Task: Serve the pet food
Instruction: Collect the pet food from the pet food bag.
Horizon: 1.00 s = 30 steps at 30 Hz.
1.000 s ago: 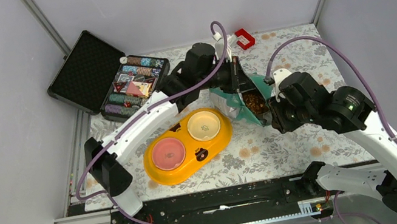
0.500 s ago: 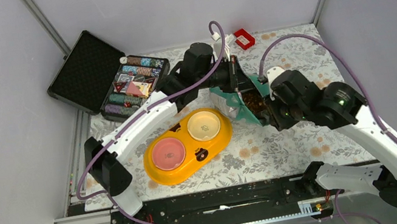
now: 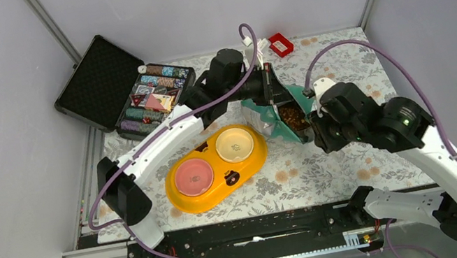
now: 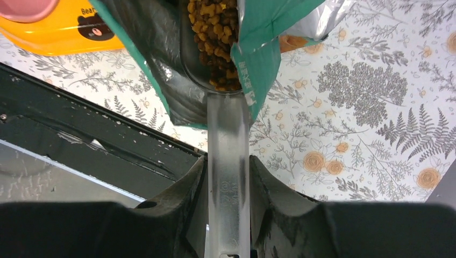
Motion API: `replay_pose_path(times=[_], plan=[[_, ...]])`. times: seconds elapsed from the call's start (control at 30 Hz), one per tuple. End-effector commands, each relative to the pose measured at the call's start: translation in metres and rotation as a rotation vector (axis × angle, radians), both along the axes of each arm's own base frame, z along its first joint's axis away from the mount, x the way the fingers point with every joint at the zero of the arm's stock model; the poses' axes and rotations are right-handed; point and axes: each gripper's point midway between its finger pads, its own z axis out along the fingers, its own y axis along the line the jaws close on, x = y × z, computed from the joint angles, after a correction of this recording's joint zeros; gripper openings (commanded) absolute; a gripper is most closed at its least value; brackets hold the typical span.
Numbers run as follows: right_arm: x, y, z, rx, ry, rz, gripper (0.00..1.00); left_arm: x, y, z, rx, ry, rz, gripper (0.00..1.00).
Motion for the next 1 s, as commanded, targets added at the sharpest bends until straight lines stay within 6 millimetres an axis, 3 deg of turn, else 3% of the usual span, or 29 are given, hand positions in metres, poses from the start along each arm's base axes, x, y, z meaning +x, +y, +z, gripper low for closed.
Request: replay_pose_path(times=[0.0,0.27,0.4,0.6,0.97], plan=[[0.001,-0.007,0.029,0.056,-0.133,0.021,0.0,-0.02,0.019,0.127,-0.306,-0.218,-0.046,0.0],[-0.007,-0.009,0.035,0.035,-0.133,0.104,0.0,-0.018,0.029,0.13,-0.277,-0.215,-0.094,0.0],[-0.007,-0.004,0.046,0.061,-0.154,0.139,0.0,-0.014,0.031,0.128,-0.255,-0.199,-0.108,0.0],[-0.006,0.008,0.047,0.057,-0.13,0.177,0.0,-0.014,0.03,0.134,-0.263,-0.207,-0.121,0.0],[0.01,0.027,0.094,0.153,-0.251,0.153,0.0,-0.023,0.017,0.129,-0.268,-0.167,-0.16,0.0]])
